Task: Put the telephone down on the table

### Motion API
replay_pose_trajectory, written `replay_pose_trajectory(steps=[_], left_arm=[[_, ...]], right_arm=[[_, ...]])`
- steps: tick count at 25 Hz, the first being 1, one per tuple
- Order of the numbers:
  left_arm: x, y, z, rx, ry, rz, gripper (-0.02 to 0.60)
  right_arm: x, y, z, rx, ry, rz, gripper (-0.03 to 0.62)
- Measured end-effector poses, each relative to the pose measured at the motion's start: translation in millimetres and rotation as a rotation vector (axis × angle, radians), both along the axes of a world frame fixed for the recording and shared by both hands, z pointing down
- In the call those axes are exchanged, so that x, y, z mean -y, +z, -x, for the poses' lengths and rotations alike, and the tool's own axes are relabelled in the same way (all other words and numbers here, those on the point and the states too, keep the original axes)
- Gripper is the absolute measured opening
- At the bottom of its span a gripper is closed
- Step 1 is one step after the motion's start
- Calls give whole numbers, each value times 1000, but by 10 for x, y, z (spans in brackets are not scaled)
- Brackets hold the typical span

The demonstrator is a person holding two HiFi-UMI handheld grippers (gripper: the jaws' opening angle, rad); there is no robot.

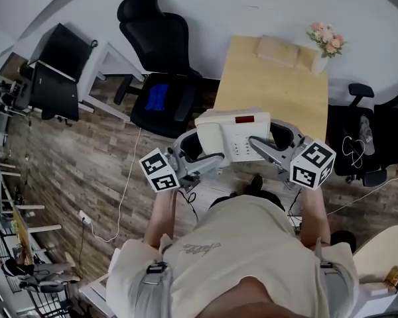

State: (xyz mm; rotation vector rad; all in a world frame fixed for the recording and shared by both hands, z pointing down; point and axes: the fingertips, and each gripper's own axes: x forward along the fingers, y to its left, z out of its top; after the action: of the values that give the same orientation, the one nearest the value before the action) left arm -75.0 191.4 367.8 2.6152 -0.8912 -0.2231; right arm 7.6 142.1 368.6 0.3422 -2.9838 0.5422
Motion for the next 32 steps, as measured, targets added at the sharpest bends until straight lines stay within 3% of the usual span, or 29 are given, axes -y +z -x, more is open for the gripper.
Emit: replay_pose_trajectory(steps=[7,12,20,27,32], left_arm=[[147,-30,-33,12,-57,-21,376],[559,41,-183,4,-82,9,376],[819,122,-137,1,-102,35,376],[1062,159,93,-7,-65,44,376],[1376,84,248,-29,8,19,376]], right_arm=[[191,-26,-8,19,-44,-19,227],[625,59,-152,29,-62,12,227],[892,181,-105,31,-84,57,227],[1107,203,114,10,-53,67,227],[1359,112,225,-15,17,58,227]])
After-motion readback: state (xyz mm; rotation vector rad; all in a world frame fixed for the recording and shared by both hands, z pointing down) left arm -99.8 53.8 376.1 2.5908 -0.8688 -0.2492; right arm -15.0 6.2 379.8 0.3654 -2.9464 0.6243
